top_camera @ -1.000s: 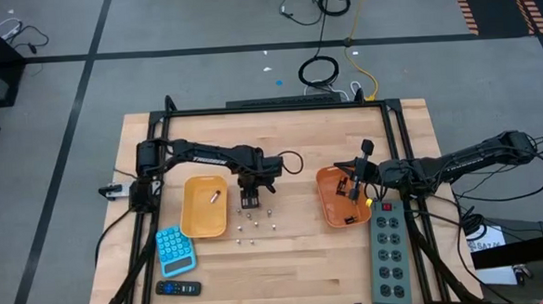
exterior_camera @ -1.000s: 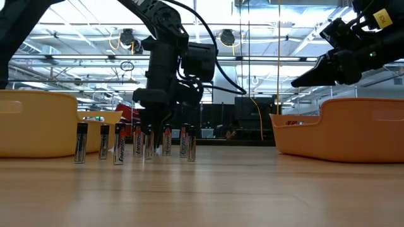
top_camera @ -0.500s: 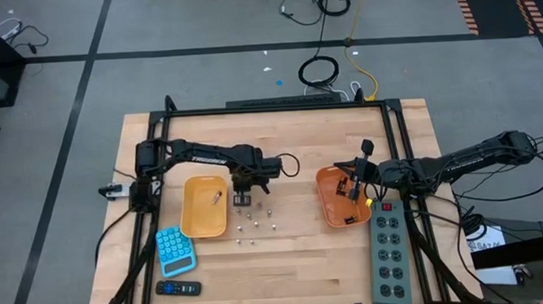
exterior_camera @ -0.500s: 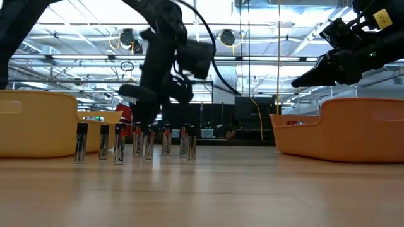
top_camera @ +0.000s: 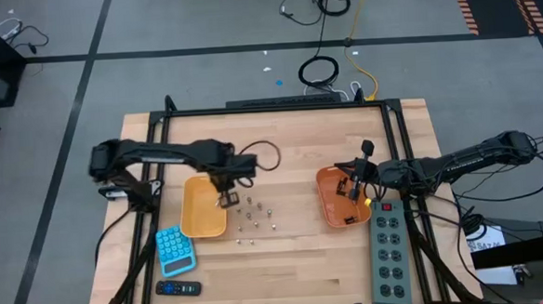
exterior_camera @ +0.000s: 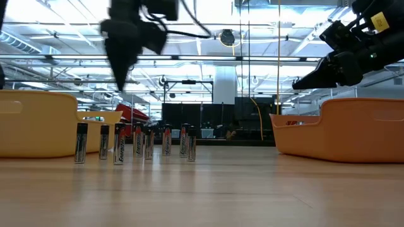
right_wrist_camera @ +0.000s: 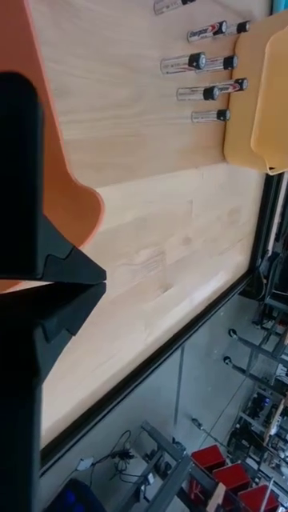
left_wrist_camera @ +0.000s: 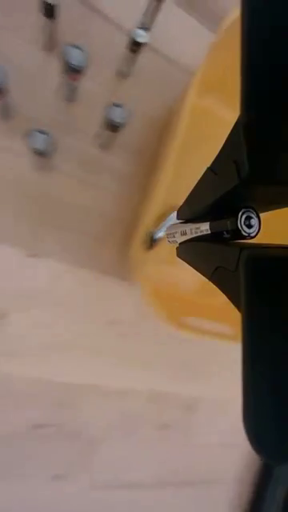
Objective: Sort batteries
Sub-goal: Put the silver battery into the yellow bin
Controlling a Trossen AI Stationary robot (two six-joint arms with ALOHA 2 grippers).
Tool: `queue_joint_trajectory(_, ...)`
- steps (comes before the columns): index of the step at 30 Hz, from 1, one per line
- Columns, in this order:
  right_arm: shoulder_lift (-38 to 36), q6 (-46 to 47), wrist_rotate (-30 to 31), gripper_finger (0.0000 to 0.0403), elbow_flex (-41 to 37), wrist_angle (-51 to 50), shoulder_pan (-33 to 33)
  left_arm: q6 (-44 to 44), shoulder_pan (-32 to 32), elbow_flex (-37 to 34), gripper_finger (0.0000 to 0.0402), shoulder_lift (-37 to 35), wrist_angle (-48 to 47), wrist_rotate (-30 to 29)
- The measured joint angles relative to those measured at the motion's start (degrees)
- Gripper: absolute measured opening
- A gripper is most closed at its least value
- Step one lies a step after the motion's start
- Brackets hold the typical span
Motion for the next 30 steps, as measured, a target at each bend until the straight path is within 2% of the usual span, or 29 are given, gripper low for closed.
queue_joint_trajectory(3,0.0,1.0,0.0,0.0,0.0,-0.5,0.0,-7.2,-2.9,-6.3,0.0039,-4.7,0.5,0.4)
queue_joint_trajectory(7,0.0,1.3,0.0,0.0,0.0,-0.5,0.0,-16.2,-7.5,-14.1,0.0087,-9.5,2.3,0.8)
queue_joint_trajectory(12,0.0,1.5,0.0,0.0,0.0,-0.3,0.0,-22.6,-11.1,-16.2,0.0143,-12.0,3.5,0.3)
queue_joint_trajectory(16,0.0,1.5,0.0,0.0,0.0,-0.1,0.0,-22.9,-12.2,-14.0,0.0162,-12.2,7.5,-0.8)
queue_joint_trajectory(20,0.0,1.5,0.1,0.0,0.0,-0.1,0.0,-22.3,-13.4,-13.0,0.0165,-11.9,17.7,-1.7)
queue_joint_trajectory(25,0.0,1.5,1.8,0.0,0.0,-0.6,0.0,-16.3,-17.6,-13.0,0.0166,-8.1,29.7,-1.6)
queue_joint_trajectory(30,0.0,1.5,1.8,0.0,0.0,-0.9,0.0,-13.8,-21.6,-12.8,0.0166,-3.8,31.6,-0.1)
